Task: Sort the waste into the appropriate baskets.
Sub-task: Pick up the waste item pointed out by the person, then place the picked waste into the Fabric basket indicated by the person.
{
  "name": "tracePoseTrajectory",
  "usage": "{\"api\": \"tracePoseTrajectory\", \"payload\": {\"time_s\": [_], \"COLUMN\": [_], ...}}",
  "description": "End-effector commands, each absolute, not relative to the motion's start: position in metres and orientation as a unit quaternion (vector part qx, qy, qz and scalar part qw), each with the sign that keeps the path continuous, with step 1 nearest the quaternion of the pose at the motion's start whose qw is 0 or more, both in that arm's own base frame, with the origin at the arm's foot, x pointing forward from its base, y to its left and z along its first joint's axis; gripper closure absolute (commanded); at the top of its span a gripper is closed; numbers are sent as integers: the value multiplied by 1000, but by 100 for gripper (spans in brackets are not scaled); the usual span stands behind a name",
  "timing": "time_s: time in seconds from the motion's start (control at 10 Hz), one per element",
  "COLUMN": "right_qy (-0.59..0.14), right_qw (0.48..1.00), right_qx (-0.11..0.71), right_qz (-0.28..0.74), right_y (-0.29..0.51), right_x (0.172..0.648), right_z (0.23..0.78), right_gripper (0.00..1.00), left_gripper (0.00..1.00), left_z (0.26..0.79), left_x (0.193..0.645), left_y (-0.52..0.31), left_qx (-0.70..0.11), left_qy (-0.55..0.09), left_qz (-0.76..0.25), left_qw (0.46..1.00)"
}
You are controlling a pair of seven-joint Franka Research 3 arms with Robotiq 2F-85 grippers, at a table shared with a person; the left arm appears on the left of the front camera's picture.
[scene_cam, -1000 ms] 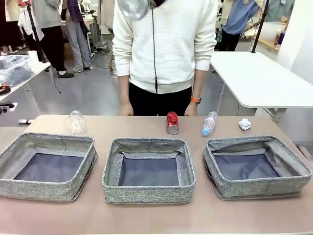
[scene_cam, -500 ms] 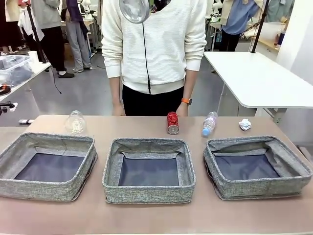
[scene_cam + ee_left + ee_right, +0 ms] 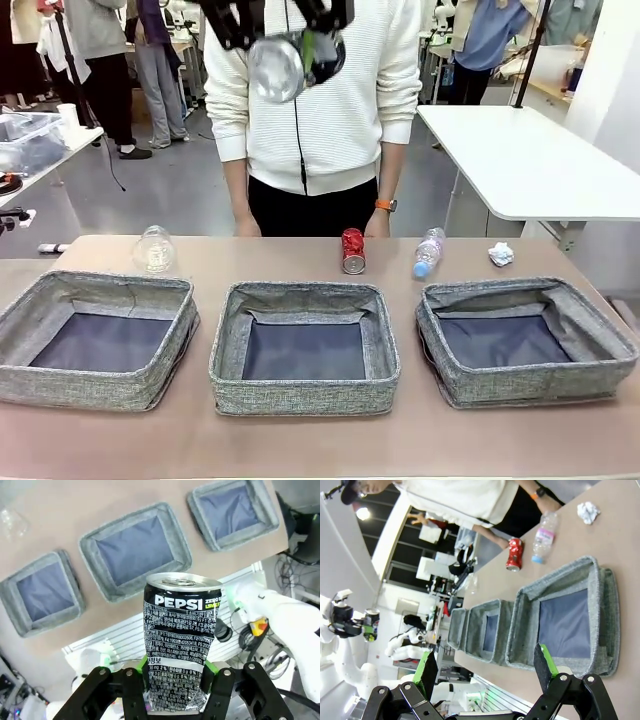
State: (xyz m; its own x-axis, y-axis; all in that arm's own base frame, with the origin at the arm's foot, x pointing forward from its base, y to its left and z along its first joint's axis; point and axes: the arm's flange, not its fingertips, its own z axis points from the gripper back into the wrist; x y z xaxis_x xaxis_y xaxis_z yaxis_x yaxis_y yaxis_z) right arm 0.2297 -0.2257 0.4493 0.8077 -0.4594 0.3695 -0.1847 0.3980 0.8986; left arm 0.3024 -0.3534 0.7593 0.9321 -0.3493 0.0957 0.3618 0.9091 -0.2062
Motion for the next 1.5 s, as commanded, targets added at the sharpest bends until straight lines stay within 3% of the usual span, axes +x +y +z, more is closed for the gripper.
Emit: {"api": "tracePoseTrajectory", "payload": {"time_s": [0.0,1.4], "right_qy": [-310,-310], "right_qw": [776,776], "right_qx": [544,544], "right_qz": [-80,-80], "right_y": [-226,-226], "right_x": [232,232], "right_z": [450,450], "right_gripper": [0,0], "left_gripper": [74,74], "left_z": [775,775], "left_x": [295,295], "left_y": [-352,-352], "left_qx": [-116,-116], "left_qy": [-50,-50], "left_qz": [-185,-185], "left_qw": [975,975]}}
